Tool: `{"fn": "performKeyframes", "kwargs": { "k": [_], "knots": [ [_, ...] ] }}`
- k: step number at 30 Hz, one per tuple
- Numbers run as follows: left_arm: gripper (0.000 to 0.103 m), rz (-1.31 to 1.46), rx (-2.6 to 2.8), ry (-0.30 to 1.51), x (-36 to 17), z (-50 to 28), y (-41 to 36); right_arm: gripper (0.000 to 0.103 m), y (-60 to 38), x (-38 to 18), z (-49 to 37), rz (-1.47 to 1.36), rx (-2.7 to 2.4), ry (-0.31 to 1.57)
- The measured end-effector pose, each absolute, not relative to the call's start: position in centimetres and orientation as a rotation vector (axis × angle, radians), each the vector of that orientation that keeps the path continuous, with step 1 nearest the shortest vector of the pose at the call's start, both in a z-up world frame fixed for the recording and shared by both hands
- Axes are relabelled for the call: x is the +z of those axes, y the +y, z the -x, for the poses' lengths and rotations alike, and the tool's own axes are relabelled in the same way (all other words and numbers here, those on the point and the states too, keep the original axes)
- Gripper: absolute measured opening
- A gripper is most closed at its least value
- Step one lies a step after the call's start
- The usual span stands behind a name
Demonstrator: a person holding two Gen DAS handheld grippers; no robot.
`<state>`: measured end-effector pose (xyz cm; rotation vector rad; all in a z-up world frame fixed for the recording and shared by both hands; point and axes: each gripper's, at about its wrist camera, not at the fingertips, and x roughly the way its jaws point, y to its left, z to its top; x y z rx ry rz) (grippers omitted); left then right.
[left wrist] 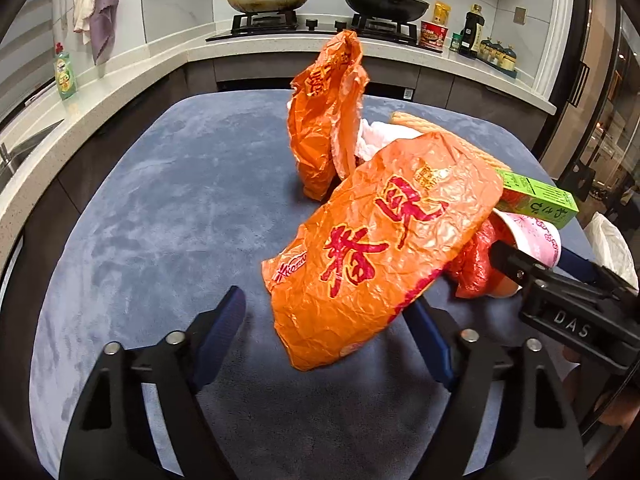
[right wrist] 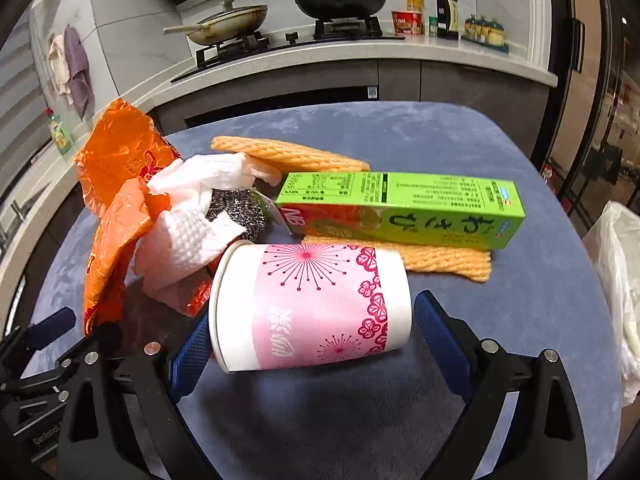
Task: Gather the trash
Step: 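Grasp the orange printed bag with the left gripper while the right grasps the pink paper cup, then carry the orange bag and pink cup over the bin and release both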
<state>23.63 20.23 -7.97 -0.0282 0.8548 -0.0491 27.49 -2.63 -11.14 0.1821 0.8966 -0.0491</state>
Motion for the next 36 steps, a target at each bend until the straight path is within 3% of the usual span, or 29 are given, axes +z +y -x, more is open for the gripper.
{"fn": "performKeyframes", "kwargs": {
  "k": [5, 7, 14, 20, 36],
  "knots": [
    [0.048, 0.020, -0.080, 0.865, -8.0, -23.6, 19.5, 0.090, -3.3, -11.4, -27.5, -0.202, -0.030, 0.902],
    [0.043, 0.017, -0.084, 0.868, -8.0, -23.5, 19.3, 0.083, -3.3, -11.2, -27.5, -0.193, -0.029, 0.900],
    [0.017, 0.004, -0.098, 0.848, -7.2, -22.9, 18.8, 0.083, -4.0, -9.9, -26.4, -0.171, -0.056, 0.865],
    [0.008, 0.029, -0.120, 0.840, -6.1, -21.8, 18.4, 0.083, -5.0, -7.8, -24.6, -0.159, -0.082, 0.811],
    [0.008, -0.013, -0.232, 0.758, -0.9, -17.3, 13.1, 0.083, -9.4, -1.9, -18.9, -0.214, -0.127, 0.672]
  ]
}}
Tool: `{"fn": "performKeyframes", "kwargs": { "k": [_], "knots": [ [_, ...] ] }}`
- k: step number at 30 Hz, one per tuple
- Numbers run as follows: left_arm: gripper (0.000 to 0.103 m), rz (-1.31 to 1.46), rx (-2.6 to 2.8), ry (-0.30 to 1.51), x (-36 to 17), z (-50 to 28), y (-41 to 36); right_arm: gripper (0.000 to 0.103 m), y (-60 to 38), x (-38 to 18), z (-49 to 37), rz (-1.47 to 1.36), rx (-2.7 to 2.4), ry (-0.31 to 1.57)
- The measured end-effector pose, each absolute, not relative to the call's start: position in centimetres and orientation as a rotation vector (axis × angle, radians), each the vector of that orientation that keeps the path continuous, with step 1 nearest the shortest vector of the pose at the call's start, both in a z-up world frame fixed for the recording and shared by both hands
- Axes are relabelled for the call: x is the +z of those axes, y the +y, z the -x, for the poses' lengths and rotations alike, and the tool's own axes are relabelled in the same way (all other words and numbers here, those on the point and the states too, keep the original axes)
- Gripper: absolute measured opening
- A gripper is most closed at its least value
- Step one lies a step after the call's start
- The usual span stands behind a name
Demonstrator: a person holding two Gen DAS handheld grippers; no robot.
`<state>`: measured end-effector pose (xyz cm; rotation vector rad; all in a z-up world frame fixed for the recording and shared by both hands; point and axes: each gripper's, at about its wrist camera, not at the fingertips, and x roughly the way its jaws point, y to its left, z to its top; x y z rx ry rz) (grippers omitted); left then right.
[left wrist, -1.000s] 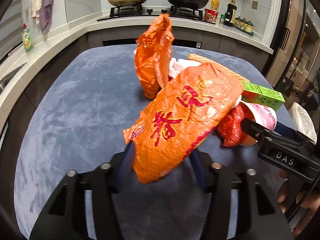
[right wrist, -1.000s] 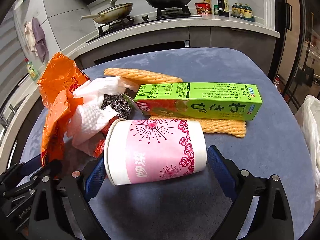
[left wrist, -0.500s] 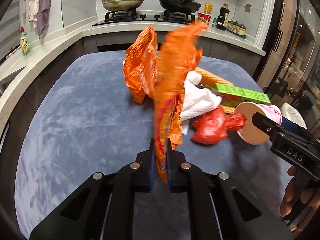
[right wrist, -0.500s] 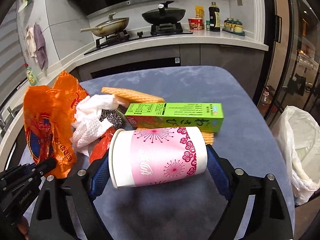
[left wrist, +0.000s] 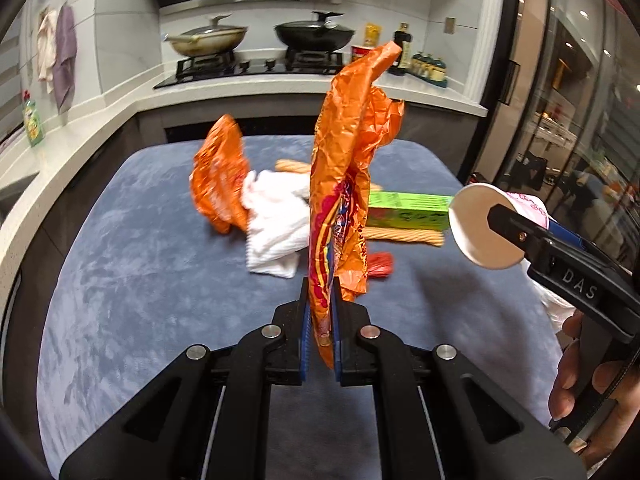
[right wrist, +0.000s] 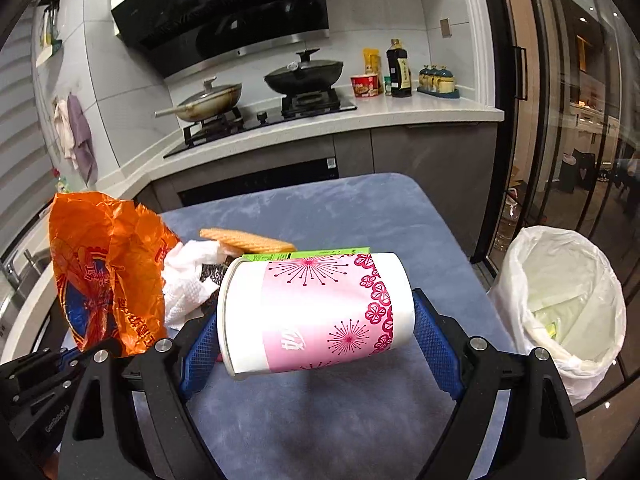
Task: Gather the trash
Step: 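Carry the orange bag and pink cup over the bin and release both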
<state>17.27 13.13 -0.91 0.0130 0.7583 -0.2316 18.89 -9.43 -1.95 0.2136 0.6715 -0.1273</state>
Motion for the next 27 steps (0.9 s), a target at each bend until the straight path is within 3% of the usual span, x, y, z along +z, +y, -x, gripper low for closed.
{"fn": "performKeyframes", "kwargs": {
  "k": [27],
  "knots": [
    [0.008, -0.154, -0.507, 0.662, 3.7, -13.3, -3.5, 0.083, -22.7, 3.7, -8.4, -0.274, -0.339, 0.496]
  ]
}}
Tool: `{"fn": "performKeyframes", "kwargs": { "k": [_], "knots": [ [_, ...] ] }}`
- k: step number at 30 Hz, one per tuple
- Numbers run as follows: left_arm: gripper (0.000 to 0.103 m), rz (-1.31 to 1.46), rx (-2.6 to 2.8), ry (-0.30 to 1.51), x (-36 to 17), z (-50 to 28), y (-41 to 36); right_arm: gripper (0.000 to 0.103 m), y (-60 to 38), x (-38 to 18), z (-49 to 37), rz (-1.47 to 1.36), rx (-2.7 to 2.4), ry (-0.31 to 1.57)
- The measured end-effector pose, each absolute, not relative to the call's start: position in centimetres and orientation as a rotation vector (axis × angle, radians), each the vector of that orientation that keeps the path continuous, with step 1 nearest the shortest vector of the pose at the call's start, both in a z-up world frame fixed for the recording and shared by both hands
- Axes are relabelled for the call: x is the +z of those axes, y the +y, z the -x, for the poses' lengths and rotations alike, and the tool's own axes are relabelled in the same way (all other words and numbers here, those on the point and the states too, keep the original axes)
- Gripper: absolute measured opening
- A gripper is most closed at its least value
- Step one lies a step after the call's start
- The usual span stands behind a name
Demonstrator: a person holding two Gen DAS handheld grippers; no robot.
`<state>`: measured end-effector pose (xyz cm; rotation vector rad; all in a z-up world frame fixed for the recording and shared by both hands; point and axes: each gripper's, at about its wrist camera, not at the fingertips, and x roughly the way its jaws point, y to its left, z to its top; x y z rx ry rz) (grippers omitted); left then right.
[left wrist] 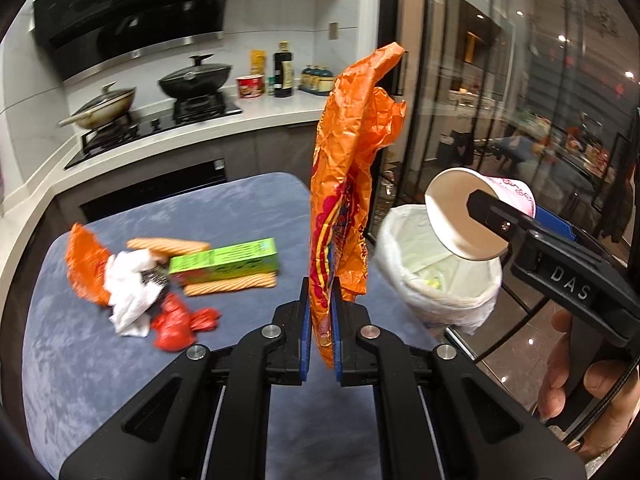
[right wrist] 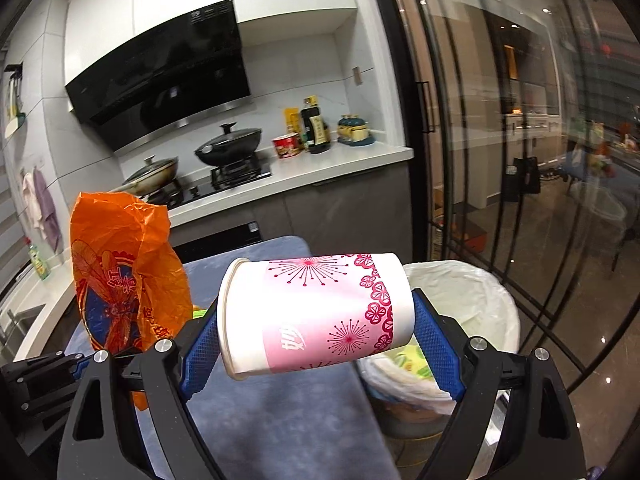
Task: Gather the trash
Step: 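Carry the orange bag and pink cup over the bin and release both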
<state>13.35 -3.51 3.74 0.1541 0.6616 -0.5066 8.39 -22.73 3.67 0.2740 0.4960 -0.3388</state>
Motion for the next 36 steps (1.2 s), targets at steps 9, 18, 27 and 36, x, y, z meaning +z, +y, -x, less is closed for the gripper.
{"fn": "performKeyframes", "kwargs": {
  "k": [9, 18, 27, 36],
  "knots": [
    [0.008, -0.204, -0.600, 0.660, 3.9, -13.4, -9.5, 0.083, -28.0, 3.5, -6.1, -0.267, -0.442, 0.487],
    [0.008, -0.250, -0.677, 0.655, 3.6, -14.2, -15.8, 0.083, -32.2, 2.8, -6.0, -0.276, -0.501, 0.496],
    [0.008, -0.264, -0.720, 0.672, 2.4, -15.5, -20.3, 0.083, -35.8, 1.4, -6.6, -0.303, -0.547, 0.523],
    [0.008, -0.275, -0.746, 0.726, 0.3, -17.5, -23.2, 0.083, -38.5, 0.0, -7.5, -0.333, -0.575, 0.567]
  ]
}}
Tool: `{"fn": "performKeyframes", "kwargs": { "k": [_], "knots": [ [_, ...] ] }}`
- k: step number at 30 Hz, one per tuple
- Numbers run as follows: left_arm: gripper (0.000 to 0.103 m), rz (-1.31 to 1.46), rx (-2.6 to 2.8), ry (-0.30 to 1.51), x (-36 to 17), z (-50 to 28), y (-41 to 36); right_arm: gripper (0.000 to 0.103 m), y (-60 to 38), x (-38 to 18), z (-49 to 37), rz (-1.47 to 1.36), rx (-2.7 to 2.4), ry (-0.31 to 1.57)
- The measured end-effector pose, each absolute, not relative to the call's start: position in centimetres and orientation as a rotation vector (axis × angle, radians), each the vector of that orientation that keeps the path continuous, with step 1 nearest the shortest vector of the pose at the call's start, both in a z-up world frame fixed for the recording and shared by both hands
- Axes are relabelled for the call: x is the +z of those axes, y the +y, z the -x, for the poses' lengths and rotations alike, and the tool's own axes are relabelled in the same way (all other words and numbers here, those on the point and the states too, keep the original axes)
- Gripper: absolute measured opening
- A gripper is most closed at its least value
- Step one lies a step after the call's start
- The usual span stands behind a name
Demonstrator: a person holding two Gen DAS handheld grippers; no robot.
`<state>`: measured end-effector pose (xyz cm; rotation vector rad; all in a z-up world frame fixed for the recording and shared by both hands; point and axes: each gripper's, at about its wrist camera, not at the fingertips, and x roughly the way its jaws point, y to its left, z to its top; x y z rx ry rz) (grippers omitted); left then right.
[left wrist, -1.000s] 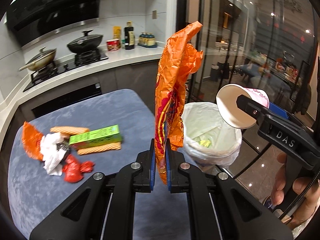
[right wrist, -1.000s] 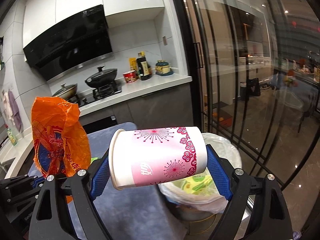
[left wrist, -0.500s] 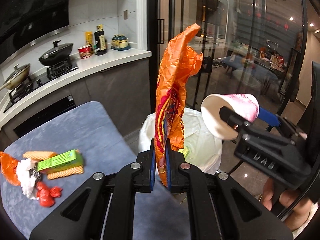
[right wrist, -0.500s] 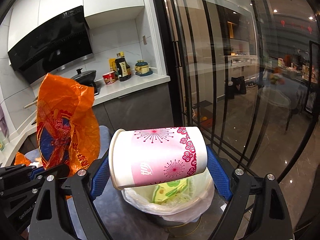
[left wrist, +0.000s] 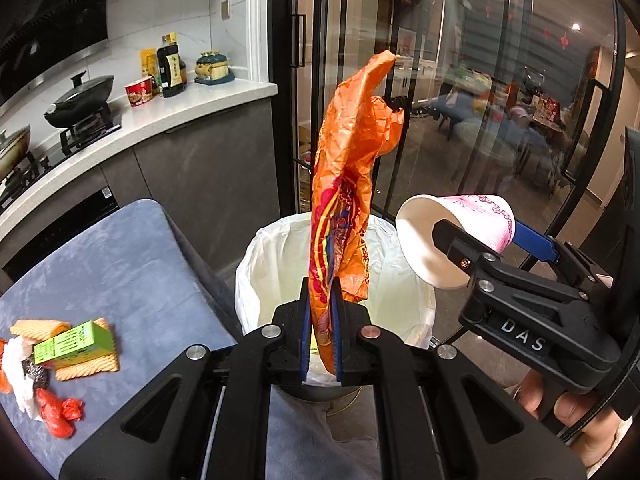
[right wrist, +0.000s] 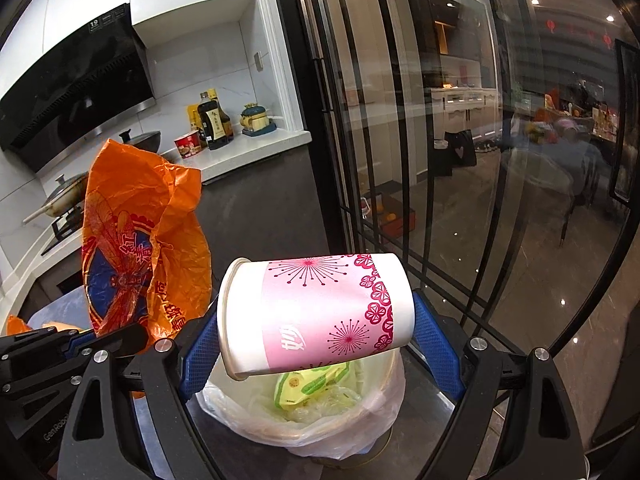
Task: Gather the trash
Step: 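Carry the orange bag and pink cup over the bin and release both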
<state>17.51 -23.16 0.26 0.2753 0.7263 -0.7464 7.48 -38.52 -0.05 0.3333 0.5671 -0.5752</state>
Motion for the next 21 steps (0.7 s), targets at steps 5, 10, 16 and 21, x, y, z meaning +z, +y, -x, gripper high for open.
{"fn": "performKeyframes", "kwargs": {
  "k": [5, 10, 16, 21],
  "knots": [
    [0.009, -0.292, -0.762, 0.755, -0.8, -18.3, -24.1, 0.083, -39.7, -0.8, -8.2, -0.356, -0.580, 0.595],
    [0.009, -0.295, -0.756, 0.779, -1.7, -19.1, -24.5, 0.083, -40.2, -1.4, -9.0, -0.368, -0.579, 0.619],
    [0.032, -0.266, -0.723, 0.783, -1.8, -20.0, -24.1, 0.082, -40.7, -1.6, -10.0, -0.374, -0.567, 0.633],
    [0.034, -0.253, -0.701, 0.781, -1.6, -20.5, -23.6, 0.082, -40.7, -1.7, -11.0, -0.370, -0.560, 0.640]
  ]
}}
